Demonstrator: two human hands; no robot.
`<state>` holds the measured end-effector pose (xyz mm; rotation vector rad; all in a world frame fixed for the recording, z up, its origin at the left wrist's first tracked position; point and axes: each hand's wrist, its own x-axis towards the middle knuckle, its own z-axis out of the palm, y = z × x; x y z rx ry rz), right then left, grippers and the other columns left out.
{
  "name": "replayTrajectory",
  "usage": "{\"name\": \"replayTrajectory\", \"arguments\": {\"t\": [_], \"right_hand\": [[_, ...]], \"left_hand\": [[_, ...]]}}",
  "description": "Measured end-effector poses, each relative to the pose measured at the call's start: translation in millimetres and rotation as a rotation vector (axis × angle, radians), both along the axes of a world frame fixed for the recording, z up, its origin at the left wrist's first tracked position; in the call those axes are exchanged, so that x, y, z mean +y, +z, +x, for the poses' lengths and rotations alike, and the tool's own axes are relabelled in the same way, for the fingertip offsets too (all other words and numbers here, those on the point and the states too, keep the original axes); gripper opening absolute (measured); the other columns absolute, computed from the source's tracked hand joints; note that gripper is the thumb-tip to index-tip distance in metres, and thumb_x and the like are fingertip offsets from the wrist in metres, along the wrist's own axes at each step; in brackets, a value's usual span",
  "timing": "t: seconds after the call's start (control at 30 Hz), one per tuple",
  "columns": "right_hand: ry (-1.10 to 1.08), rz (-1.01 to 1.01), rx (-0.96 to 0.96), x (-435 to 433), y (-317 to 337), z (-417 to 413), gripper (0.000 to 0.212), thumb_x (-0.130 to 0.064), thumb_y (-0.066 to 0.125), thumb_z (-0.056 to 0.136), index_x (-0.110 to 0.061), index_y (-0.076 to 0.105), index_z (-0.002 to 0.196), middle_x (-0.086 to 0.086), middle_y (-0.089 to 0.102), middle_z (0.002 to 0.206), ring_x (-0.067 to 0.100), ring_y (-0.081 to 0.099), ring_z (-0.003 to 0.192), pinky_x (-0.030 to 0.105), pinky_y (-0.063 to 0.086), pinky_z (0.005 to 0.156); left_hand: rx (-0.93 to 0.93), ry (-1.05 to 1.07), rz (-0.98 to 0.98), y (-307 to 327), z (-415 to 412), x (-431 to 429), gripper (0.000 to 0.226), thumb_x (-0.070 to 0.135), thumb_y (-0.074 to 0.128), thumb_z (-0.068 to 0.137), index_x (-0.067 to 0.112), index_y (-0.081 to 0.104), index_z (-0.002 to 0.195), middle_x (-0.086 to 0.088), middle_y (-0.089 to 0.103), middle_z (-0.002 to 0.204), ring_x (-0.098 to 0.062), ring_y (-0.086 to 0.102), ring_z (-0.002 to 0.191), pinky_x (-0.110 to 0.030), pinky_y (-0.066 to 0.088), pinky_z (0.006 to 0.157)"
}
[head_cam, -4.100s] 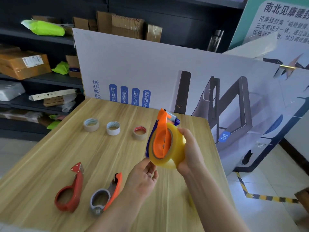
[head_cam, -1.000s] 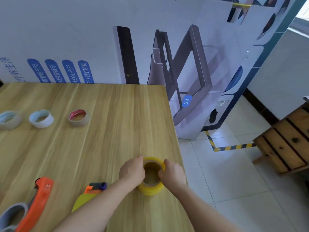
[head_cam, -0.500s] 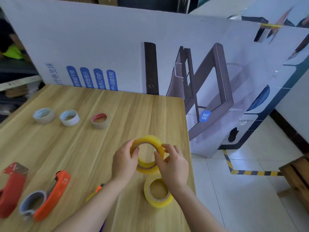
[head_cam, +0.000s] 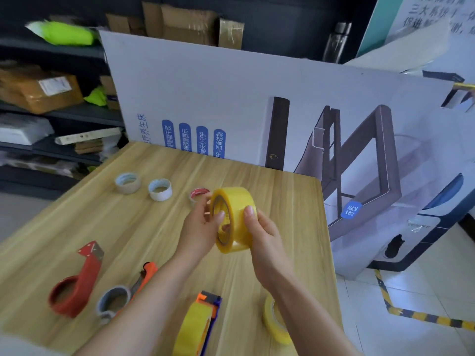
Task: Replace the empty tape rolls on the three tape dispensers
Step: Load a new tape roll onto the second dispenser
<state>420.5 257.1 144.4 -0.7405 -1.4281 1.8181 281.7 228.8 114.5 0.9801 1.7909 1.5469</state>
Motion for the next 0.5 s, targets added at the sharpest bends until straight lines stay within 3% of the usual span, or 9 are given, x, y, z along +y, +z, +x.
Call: {"name": "replayTrajectory", "arguments": {"t": [0.1, 0.2, 0.33, 0.5], "right_hand": [[0.009, 0.000, 0.029, -17.7, 12.7, -30.8, 0.045, -0.043, 0.048, 0.093, -0.006, 0.065, 0.111, 0.014, 0.070, 0.096, 0.021, 0.067, 0.087, 0.031, 0.056, 0.078], [0.049, -0.007, 0.065, -34.7, 25.1, -61.0, 0.045, -0.043, 0.050, 0.094, -0.005, 0.064, 0.114, 0.016, 0.069, 0.099, 0.026, 0.065, 0.092, 0.049, 0.049, 0.092], [0.146, 0.047, 0.060, -55.9, 43.5, -101.2, 0.038, -0.037, 0.054, 0.092, -0.011, 0.066, 0.117, 0.015, 0.069, 0.111, 0.030, 0.064, 0.104, 0.059, 0.045, 0.101], [0.215, 0.181, 0.096, -79.5, 55.0, -148.0, 0.035, -0.012, 0.055, 0.089, -0.003, 0.059, 0.123, 0.019, 0.069, 0.114, 0.035, 0.063, 0.109, 0.059, 0.046, 0.098]], "left_hand": [[0.348, 0.018, 0.133, 24.7, -26.1, -16.1, 0.046, 0.010, 0.059, 0.086, 0.030, 0.052, 0.127, 0.007, 0.061, 0.120, -0.010, 0.058, 0.108, -0.028, 0.049, 0.088], [0.461, 0.032, 0.207, 48.1, -63.5, -34.6, 0.024, 0.018, 0.055, 0.085, 0.030, 0.061, 0.105, 0.015, 0.067, 0.097, -0.002, 0.062, 0.089, -0.017, 0.049, 0.072], [0.371, 0.013, 0.129, 57.4, -109.6, -57.6, 0.025, 0.011, 0.056, 0.088, 0.034, 0.062, 0.095, 0.010, 0.069, 0.086, -0.013, 0.064, 0.080, -0.030, 0.051, 0.069], [0.054, -0.049, 0.012, 61.4, -157.1, -79.7, 0.039, 0.007, 0.050, 0.087, 0.013, 0.054, 0.125, -0.017, 0.065, 0.111, -0.037, 0.064, 0.097, -0.051, 0.054, 0.085]]}}
